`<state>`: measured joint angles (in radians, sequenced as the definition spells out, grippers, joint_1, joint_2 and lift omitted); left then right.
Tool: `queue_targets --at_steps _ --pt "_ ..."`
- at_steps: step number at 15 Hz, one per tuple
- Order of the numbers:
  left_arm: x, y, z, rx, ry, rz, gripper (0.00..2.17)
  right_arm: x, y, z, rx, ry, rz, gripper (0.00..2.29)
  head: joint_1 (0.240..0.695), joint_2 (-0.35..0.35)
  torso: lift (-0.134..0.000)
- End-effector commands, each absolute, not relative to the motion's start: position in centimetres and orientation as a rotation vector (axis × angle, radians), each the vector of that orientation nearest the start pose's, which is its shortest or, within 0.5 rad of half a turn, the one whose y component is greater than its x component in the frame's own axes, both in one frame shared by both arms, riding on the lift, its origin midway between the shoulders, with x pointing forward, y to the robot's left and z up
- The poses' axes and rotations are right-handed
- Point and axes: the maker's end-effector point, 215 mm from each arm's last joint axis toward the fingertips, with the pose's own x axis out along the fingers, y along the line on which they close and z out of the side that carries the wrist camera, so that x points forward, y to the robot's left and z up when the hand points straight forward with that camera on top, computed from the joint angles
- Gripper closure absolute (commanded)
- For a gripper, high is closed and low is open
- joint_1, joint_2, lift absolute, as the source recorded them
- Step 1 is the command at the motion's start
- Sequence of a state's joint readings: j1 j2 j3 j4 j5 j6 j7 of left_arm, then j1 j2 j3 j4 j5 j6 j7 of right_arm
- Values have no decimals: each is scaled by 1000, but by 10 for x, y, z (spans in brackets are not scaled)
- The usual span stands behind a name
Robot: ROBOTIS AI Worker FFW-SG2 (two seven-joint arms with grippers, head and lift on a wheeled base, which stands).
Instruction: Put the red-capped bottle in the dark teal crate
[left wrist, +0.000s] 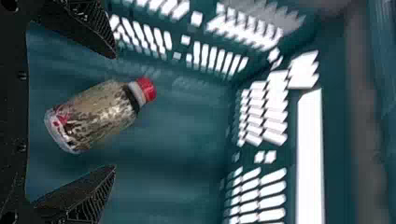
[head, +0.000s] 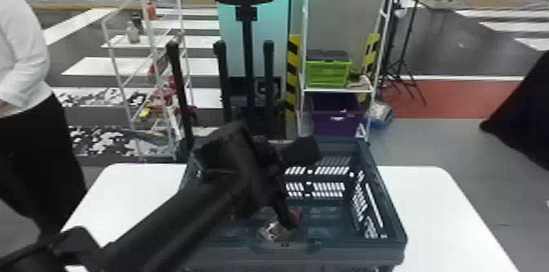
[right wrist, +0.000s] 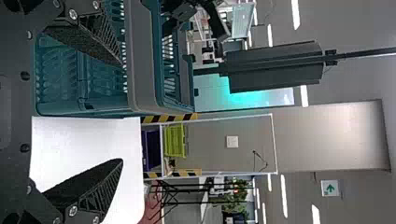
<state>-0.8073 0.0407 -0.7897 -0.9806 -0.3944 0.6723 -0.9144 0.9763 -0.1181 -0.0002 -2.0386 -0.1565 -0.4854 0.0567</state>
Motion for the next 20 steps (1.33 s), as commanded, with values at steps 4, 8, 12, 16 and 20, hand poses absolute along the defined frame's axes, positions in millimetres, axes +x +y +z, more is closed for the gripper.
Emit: queue_targets --at_steps 4,8,12,16,20 --pt "623 53 -335 555 658 -845 36 279 -236 -366 69 23 77 151 499 0 0" --pt "599 142 -267 380 445 -560 33 280 -236 -361 68 12 83 151 499 0 0" --pt "524 241 -246 234 333 -262 29 283 -235 -357 66 6 95 151 499 0 0" --pt "432 295 -311 152 432 -18 33 286 -230 -355 65 3 115 151 499 0 0" --pt "391 283 -323 71 134 57 36 286 -225 -355 66 3 134 151 499 0 0"
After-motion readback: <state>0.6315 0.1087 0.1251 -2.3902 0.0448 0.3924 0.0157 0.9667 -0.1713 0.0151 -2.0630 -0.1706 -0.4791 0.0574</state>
